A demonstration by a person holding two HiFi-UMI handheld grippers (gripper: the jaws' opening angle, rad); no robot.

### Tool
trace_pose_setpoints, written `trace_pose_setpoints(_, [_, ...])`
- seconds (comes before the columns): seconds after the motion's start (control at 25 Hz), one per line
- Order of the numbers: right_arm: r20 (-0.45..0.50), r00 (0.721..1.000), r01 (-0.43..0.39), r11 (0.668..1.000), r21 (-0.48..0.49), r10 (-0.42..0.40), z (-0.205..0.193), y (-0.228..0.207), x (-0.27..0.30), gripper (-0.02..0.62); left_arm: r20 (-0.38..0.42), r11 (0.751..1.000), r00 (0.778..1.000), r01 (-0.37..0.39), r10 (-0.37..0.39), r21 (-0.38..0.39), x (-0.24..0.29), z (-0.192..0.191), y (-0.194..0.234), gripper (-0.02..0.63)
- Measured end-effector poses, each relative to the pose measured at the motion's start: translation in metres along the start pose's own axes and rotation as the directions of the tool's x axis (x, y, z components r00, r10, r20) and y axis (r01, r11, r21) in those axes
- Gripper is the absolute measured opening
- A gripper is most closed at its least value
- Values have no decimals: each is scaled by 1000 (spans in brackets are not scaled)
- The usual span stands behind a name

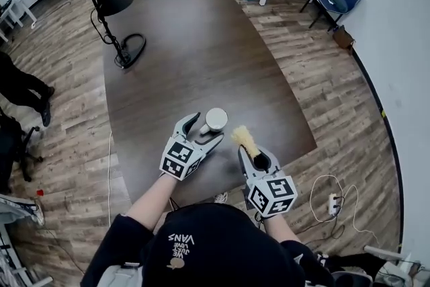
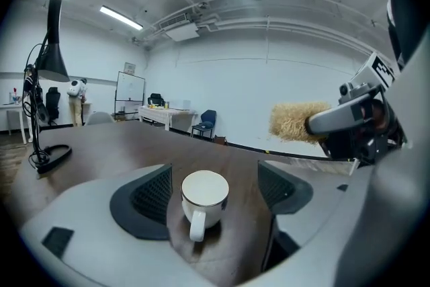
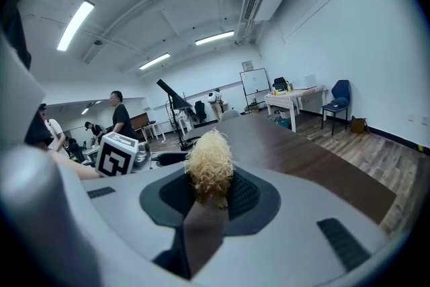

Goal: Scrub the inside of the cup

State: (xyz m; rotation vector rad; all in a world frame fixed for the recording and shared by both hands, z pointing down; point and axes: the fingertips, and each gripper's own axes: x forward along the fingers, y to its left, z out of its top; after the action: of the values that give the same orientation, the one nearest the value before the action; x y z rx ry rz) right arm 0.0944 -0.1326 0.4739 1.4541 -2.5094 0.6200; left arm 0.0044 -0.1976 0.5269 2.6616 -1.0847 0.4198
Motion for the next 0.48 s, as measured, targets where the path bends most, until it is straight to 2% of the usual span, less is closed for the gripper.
trace_pose_setpoints(0.16, [-7,1000,29,1000,4,-29,0,-8,-6,100,-35,1000,999,14,-14,12,19,-15,3,419])
trace_pose_setpoints(0.32, [-13,999,52,999,7,-52,-1,-15,-11,100,-23,1000,1000,17,-17,15,36,-25,6,469])
trace_pose_setpoints(0.48, [-19,998,64,998,5,-64,-2,-18,-13,100,-44,1000,999,21,-20,12,50,-39,9,486])
